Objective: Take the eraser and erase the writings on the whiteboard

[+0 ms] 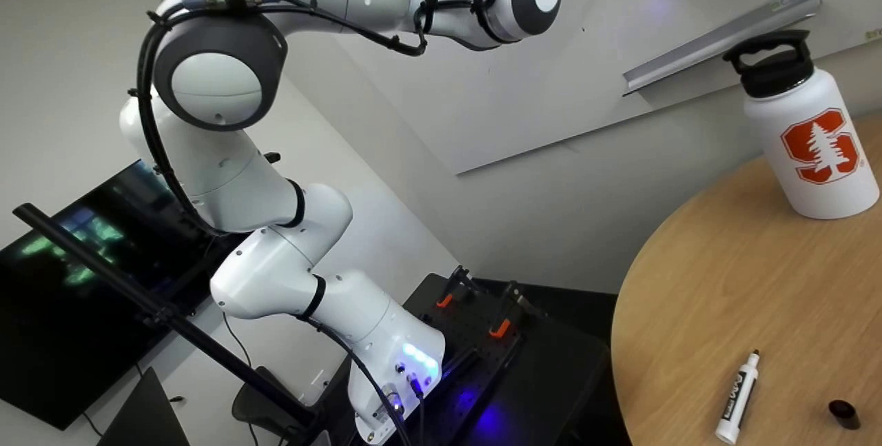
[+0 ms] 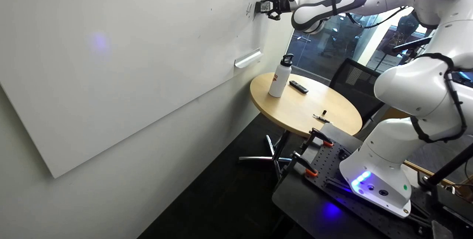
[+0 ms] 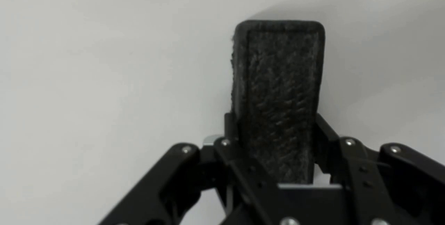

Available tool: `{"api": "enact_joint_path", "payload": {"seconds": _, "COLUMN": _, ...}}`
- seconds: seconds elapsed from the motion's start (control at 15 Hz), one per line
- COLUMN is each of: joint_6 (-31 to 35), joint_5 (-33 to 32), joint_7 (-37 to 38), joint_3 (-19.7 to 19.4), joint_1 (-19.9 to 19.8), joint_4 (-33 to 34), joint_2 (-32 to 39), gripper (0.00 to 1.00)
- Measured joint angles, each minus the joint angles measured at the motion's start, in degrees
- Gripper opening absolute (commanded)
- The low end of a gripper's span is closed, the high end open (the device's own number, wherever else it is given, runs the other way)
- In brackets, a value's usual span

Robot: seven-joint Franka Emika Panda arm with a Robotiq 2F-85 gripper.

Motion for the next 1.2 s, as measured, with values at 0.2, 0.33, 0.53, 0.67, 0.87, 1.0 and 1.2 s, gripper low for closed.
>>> {"api": "enact_joint_path", "payload": {"seconds": 0.2, "joint_6": -0.1, "joint_5": 1.8, "joint_7": -0.8, "joint_3": 0.6, "joint_1": -0.8, "joint_4": -0.2, "joint_2": 0.0, "gripper": 0.52}}
{"api": "enact_joint_path", "payload": {"seconds": 0.33, "joint_6": -0.1, "joint_5": 1.8, "joint_7": -0.8, "joint_3": 0.6, "joint_1": -0.7, "joint_4": -0.2, "joint_2": 0.0, "gripper": 0.27}}
{"api": "enact_joint_path", "payload": {"seconds": 0.53, "joint_6": -0.1, "joint_5": 1.7, "joint_7": -1.0, "joint_3": 0.1, "joint_1": -0.5, "joint_4": 0.1, "joint_2": 0.1, "gripper": 0.27}}
{"api": "enact_joint_path", "payload": {"seconds": 0.67, "joint_6": -0.1, "joint_5": 1.5, "joint_7": -1.0, "joint_3": 0.2, "joint_1": -0.4, "joint_4": 0.1, "joint_2": 0.4, "gripper": 0.27}}
{"api": "enact_joint_path", "payload": {"seconds": 0.87, "joint_6": -0.1, "joint_5": -0.6, "joint_7": -1.0, "joint_3": 0.7, "joint_1": -0.7, "joint_4": -0.2, "joint_2": 1.1, "gripper": 0.27}}
{"api": "enact_joint_path", "payload": {"seconds": 1.0, "joint_6": -0.1, "joint_5": -2.6, "joint_7": -0.9, "joint_3": 1.5, "joint_1": -1.2, "joint_4": -1.0, "joint_2": 1.5, "gripper": 0.27}}
{"api": "enact_joint_path", "payload": {"seconds": 1.2, "joint_6": -0.1, "joint_5": -5.9, "joint_7": -0.8, "joint_3": 3.5, "joint_1": -2.4, "joint_4": -3.4, "joint_2": 2.0, "gripper": 0.27}}
